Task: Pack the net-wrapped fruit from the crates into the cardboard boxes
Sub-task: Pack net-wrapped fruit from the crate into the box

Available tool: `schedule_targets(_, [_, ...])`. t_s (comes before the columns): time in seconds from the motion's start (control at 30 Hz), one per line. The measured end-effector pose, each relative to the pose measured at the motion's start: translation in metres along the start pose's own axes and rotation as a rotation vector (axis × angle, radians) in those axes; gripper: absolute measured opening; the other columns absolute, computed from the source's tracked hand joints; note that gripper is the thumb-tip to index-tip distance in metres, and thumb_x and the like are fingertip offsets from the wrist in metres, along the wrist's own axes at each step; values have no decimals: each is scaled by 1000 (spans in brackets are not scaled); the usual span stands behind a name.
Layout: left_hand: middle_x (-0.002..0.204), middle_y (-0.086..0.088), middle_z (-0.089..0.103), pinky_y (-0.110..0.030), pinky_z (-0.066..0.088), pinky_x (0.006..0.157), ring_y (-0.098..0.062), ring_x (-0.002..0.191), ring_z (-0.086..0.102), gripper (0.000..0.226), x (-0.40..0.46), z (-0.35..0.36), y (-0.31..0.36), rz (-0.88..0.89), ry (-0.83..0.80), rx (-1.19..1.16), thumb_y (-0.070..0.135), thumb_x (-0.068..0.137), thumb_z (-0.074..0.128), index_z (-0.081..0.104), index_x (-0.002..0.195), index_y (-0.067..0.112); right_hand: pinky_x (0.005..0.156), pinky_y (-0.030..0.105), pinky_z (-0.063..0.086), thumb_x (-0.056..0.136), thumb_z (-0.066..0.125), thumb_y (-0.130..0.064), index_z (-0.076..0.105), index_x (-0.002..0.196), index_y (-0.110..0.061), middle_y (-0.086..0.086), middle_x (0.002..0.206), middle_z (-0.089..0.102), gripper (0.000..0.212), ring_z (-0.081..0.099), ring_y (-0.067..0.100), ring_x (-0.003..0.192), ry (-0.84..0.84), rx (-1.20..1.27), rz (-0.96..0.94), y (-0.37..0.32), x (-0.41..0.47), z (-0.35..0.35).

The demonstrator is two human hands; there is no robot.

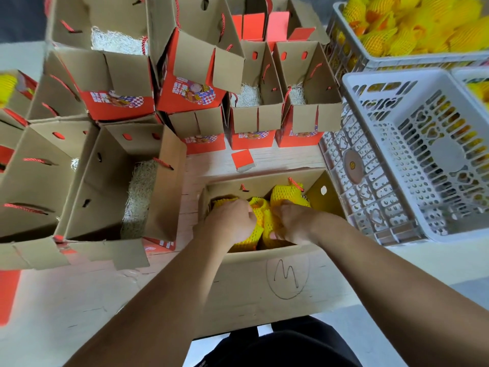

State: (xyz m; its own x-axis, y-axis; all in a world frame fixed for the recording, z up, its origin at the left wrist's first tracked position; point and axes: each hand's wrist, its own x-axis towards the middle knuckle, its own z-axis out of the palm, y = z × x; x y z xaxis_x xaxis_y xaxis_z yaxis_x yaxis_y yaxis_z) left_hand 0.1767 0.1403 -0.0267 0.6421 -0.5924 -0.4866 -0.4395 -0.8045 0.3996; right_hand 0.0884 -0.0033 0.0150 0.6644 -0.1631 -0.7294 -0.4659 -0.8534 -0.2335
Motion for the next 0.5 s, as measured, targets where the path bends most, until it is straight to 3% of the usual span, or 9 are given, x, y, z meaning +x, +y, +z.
schedule_targets(0.07, [96, -1, 57, -37, 41, 80, -35, 107, 53, 32, -2, 3, 8, 26, -87, 120, 36, 98, 39, 66, 85, 26, 107, 36, 43, 97, 66, -40, 46, 146, -15, 10, 148, 43, 59, 46, 29, 136, 14, -58, 6, -6, 2, 1])
schedule_targets(0.13, [122, -4, 48, -44, 32, 99, -35, 121, 36, 37, -2, 7, 13, 18, -178, 212, 42, 100, 36, 69, 116, 37, 91, 34, 46, 96, 64, -37, 48, 141, -15, 11, 144, 44, 52, 53, 30, 126, 15, -111, 28, -13, 2, 5])
schedule_targets(0.17, [128, -6, 44, -45, 29, 103, -35, 123, 33, 38, -1, 8, 13, 14, -201, 215, 42, 101, 36, 66, 124, 40, 85, 33, 45, 95, 63, -38, 49, 139, -16, 10, 142, 44, 51, 55, 30, 122, 12, -117, 38, -15, 1, 5])
schedule_targets(0.27, [132, -6, 44, -43, 27, 104, -34, 125, 34, 38, 1, 11, 7, 5, -134, 166, 37, 102, 34, 65, 124, 40, 79, 31, 41, 95, 58, -47, 53, 136, -17, 9, 136, 56, 51, 58, 28, 118, -4, -111, 14, -15, -3, 2])
schedule_targets(0.33, [138, -6, 46, -42, 30, 106, -34, 128, 38, 36, 3, 13, 5, 16, -19, 222, 36, 102, 39, 57, 133, 32, 80, 29, 40, 98, 55, -45, 46, 144, -18, 9, 139, 57, 54, 57, 28, 121, -24, -66, 18, -13, -4, 3])
schedule_targets(0.4, [145, -5, 49, -43, 31, 107, -32, 132, 40, 52, 9, 12, 5, 42, 50, 296, 42, 95, 55, 44, 142, 24, 85, 29, 41, 101, 54, -36, 30, 155, -18, 10, 150, 48, 62, 52, 29, 131, -38, -13, 50, -10, -5, 7])
schedule_targets(0.5, [142, 0, 53, -42, 30, 101, -30, 129, 39, 76, 22, 9, 11, 34, -55, 435, 57, 78, 73, 46, 141, 25, 102, 33, 43, 100, 58, -27, 19, 159, -22, 11, 164, 24, 72, 43, 32, 142, -21, 44, 50, -6, -7, 12])
